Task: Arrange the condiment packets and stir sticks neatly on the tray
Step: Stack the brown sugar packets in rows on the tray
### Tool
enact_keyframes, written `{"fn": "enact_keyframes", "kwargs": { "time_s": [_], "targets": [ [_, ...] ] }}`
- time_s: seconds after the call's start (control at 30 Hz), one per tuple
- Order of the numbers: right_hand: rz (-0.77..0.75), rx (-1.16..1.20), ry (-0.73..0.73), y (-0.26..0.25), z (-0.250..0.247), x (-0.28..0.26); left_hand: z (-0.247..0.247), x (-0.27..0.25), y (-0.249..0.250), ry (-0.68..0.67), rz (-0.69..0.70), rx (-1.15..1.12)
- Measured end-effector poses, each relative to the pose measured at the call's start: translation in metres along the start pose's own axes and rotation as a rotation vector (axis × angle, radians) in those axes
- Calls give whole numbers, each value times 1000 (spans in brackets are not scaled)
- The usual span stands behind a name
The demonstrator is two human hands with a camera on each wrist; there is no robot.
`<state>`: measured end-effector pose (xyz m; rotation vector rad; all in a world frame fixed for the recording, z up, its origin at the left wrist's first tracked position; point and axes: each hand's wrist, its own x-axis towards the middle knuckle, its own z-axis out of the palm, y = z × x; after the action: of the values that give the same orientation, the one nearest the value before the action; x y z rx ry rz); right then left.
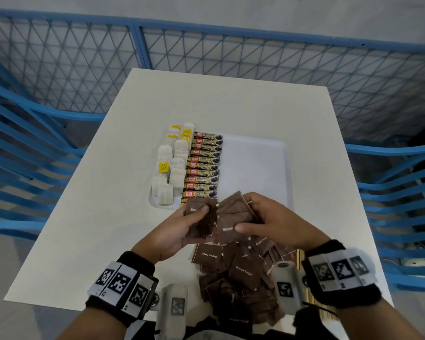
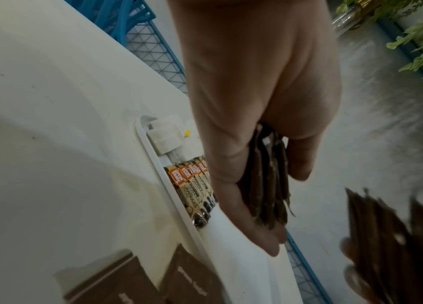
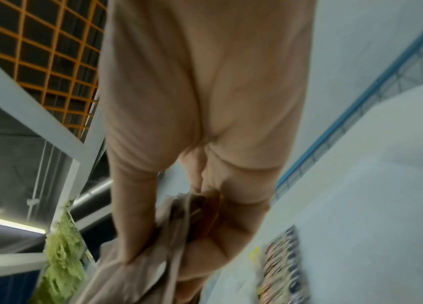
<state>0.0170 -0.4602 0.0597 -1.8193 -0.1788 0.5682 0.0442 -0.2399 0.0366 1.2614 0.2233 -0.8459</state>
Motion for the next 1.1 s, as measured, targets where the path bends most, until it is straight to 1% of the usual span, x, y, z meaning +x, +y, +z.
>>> {"fn": "enact_keyframes", "kwargs": {
  "time_s": [0.1,0.13,0.2,0.27,0.37,0.4,0.47,0.53,0.6,0.67,0.77,0.8,0.87,0.97,1.1],
  "targets": [
    [-6,99,52,-4,20,17,4,-1,5,-52,-4,0],
    [-21,71,95,-4,26,21,4,-2,6,-68,-2,-7],
    [-66,-89,199,-3,34,27,2,-2,5,-98,10,0],
    [-114,-225,249,-2,41,32,0,-2,3,-113,43,10],
    [-159,-335,212,0,46,33,-2,-2,-1,-93,74,-13],
    [-160,-339,194,1,47,32,-4,-3,-3,-91,81,-22],
    [-104,-272,169,3,47,28,-9,-5,-5,-61,96,-52],
    [-48,-257,184,10,50,24,-18,-6,-7,7,101,-73],
    [-46,-412,158,22,55,21,-25,-8,-7,61,124,-81],
    [-61,-627,25,37,65,21,-31,-11,-8,88,139,-85],
    [-36,-917,-179,50,85,24,-38,-15,-10,128,141,-108],
    [-31,-997,-221,52,91,25,-40,-17,-11,138,142,-109],
    [-24,-1083,-245,53,98,28,-44,-19,-13,159,144,-115],
    [-32,-1052,-212,49,97,30,-45,-22,-16,181,145,-130],
    [-36,-937,-159,47,91,30,-46,-27,-21,197,139,-124]
  ]
}}
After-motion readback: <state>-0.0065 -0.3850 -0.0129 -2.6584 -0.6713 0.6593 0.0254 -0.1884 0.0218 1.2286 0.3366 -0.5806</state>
